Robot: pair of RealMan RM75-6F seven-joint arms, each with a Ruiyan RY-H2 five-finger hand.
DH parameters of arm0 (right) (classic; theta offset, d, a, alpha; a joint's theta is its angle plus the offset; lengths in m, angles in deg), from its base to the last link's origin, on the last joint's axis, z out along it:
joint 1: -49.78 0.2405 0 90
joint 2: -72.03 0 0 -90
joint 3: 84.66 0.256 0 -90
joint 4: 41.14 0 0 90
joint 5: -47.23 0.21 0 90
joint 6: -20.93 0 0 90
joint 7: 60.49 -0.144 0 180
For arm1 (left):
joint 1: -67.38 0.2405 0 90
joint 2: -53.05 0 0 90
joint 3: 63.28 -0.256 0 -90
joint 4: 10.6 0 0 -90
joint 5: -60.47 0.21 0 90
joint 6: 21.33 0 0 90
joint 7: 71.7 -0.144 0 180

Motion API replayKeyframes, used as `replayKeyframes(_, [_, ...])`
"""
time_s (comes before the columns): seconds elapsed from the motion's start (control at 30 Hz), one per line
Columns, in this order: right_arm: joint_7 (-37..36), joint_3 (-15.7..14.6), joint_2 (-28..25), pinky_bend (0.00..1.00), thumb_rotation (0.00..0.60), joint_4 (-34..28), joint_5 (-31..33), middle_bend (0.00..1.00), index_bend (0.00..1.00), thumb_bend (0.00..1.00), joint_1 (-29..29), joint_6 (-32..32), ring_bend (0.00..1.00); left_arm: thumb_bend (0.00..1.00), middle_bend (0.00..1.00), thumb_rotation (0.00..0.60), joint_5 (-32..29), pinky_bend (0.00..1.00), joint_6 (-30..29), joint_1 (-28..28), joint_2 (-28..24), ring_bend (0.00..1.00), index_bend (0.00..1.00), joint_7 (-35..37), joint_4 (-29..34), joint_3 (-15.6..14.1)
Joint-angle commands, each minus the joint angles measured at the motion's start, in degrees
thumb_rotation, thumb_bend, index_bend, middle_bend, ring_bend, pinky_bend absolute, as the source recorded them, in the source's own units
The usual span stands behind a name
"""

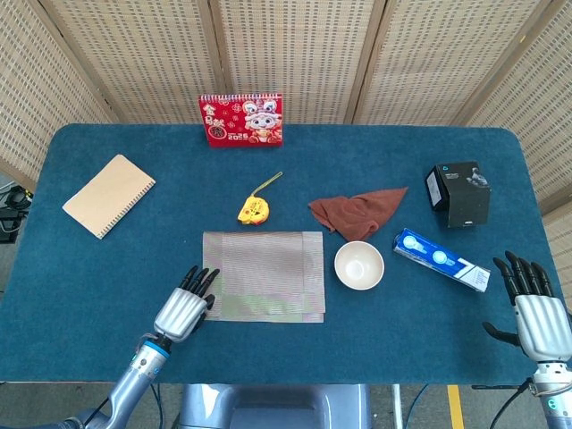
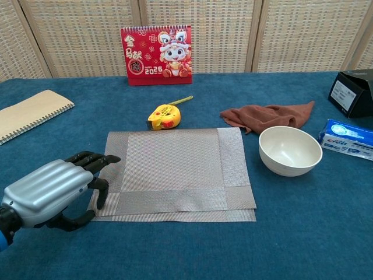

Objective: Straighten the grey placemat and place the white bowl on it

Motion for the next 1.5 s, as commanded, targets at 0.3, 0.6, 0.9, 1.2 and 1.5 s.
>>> replayKeyframes(0.3, [-0.27, -0.09, -0.10, 0.00, 0.600, -0.12, -0.09, 0.00, 0.05, 0.09, 0.01, 0.10, 0.00, 0.47, 0.00, 0.600, -0.04, 0.00, -0.78, -0.02, 0.14, 0.00, 0.57, 0.31, -0.56, -0.03])
replayKeyframes(0.6, [-0.70, -0.07, -0.28, 0.00, 0.600, -0.22, -0.05, 0.00, 0.05, 0.09, -0.01, 0.10, 0.00, 0.54, 0.00, 0.600, -0.31, 0.00, -0.75, -0.19, -0.25, 0.00, 0.58, 0.48, -0.34, -0.06])
replayKeyframes(0.9, [-0.84, -0.09, -0.43, 0.00, 0.600, -0.35, -0.10, 0.00, 0.05, 0.09, -0.04, 0.05, 0.00, 0.55, 0.00, 0.600, 0.46, 0.00, -1.62, -0.15, -1.54, 0.00, 0.58, 0.83, 2.07, -0.58])
replayKeyframes(1.2, [-0.73, -0.08, -0.52, 0.00, 0.600, -0.41, 0.01, 0.00, 0.05, 0.09, -0.01, 0.16, 0.00, 0.55, 0.00, 0.600, 2.89, 0.00, -3.93, -1.34, -4.85, 0.00, 0.59, 0.09, 8.27, 0.91])
replayKeyframes(1.5, [-1.45, 0.95, -0.61, 0.00, 0.600, 0.62, 2.71, 0.00, 0.05, 0.09, 0.35, 1.48, 0.00, 0.55, 0.00, 0.600, -3.62, 0.00, 1.75, -7.77, -9.07, 0.00, 0.58, -5.29, 12.62, 10.59])
